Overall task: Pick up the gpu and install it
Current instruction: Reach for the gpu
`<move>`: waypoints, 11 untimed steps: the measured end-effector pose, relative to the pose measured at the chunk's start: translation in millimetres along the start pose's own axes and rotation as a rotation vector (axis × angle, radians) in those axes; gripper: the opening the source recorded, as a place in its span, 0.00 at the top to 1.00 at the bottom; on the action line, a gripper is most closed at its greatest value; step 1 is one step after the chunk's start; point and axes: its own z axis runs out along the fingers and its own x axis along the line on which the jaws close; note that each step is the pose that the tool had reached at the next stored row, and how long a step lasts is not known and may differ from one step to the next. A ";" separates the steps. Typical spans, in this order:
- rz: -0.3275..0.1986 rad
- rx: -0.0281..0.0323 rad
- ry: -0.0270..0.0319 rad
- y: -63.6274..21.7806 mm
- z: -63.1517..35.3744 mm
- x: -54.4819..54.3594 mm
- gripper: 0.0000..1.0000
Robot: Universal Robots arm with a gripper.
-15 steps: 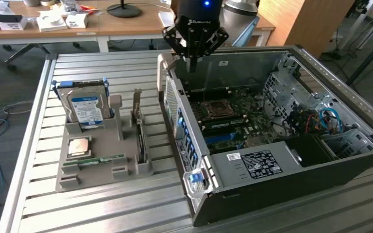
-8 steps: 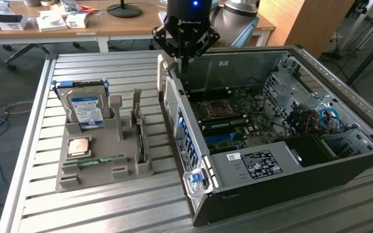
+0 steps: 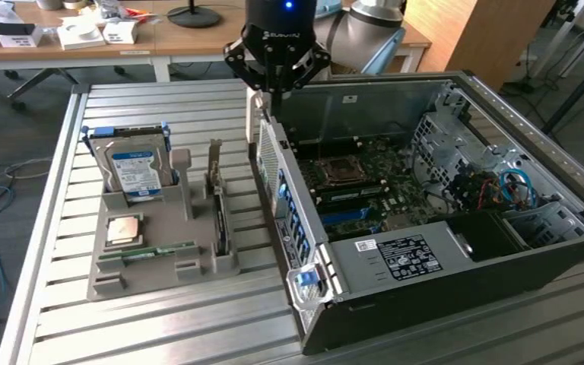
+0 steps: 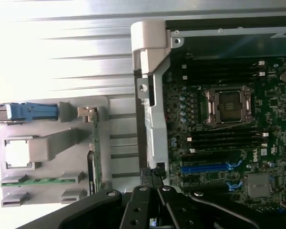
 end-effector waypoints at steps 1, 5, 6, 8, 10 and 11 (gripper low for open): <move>0.000 0.0000 0.0000 -0.2 0.0 2.0 0.89; 0.002 0.0000 -0.0001 -0.7 -0.1 8.7 0.89; 0.002 -0.0001 -0.0002 -0.8 -0.1 9.9 0.89; 0.003 0.0001 -0.0001 -0.9 -0.2 11.7 0.89; 0.003 0.0000 -0.0001 -0.9 -0.2 11.9 0.89; 0.003 0.0000 -0.0001 -0.9 -0.2 12.0 0.89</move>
